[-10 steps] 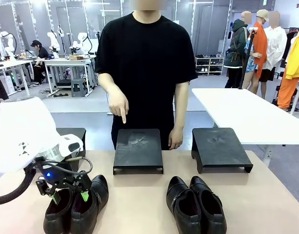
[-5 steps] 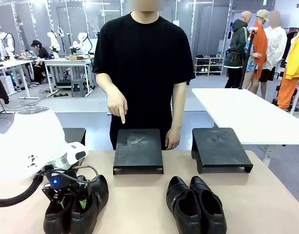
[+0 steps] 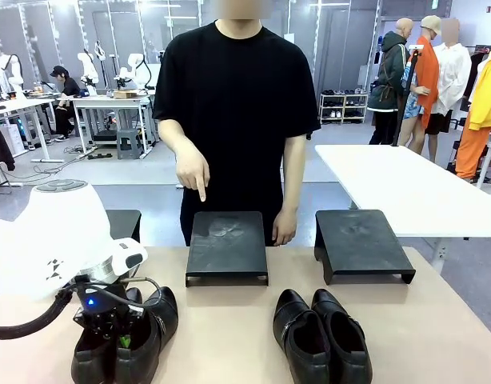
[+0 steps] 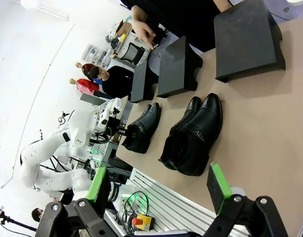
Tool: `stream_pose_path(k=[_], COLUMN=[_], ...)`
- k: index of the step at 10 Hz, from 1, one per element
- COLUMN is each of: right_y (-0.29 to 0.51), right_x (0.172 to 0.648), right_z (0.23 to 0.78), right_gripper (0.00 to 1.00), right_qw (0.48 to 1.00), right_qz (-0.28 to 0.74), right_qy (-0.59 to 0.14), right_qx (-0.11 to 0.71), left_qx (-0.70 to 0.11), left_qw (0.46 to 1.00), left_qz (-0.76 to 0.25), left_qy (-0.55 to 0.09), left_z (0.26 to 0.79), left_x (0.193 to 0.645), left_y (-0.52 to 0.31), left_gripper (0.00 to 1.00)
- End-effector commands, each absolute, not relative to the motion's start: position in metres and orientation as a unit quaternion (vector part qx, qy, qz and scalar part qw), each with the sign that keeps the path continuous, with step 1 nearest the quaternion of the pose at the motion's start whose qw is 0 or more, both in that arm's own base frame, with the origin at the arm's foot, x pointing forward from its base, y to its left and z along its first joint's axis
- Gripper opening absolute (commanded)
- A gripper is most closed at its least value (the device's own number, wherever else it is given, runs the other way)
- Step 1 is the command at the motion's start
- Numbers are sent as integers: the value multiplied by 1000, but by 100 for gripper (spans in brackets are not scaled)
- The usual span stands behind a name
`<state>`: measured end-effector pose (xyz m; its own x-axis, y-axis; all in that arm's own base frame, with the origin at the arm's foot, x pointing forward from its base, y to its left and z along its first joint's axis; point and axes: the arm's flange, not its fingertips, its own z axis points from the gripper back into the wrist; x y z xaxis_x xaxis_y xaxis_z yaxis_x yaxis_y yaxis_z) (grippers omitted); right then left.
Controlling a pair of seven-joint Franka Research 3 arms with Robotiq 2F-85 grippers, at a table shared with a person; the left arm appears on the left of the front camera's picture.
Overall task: Place the shoes on the stand as instructed by the person.
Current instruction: Pick up one pair of Shoes and place it on the Shoes Stand indicated by the person.
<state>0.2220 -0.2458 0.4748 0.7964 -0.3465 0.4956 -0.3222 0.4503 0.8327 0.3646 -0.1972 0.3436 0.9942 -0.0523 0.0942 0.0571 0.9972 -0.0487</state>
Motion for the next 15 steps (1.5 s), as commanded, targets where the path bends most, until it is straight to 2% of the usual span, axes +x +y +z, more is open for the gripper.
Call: stream_pose_path(k=[1,4,7,10,15], right_y=[-247,-247,-247,-247,-247], right_x=[222,222,222,222,222], right_z=[476,476,476,476,476], right_gripper=[100,100,100,100,100], right_qw=[785,785,785,785,785], right_qz=[1,1,1,1,1], right_qy=[-329,-329,-329,-329,-329], right_qx=[524,524,524,524,524], left_qx=[-9,-27,-42,-70,-102], left_qw=[999,998,996,992,978], left_qz=[-19,-19,-18,-38,-81], left_qy=[-45,-50,-80,-103,-165], left_z=[332,355,446,500,543], left_x=[333,335,345,360,420], left_y=[-187,-186,-190,-203,-295], left_gripper=[0,0,0,0,0])
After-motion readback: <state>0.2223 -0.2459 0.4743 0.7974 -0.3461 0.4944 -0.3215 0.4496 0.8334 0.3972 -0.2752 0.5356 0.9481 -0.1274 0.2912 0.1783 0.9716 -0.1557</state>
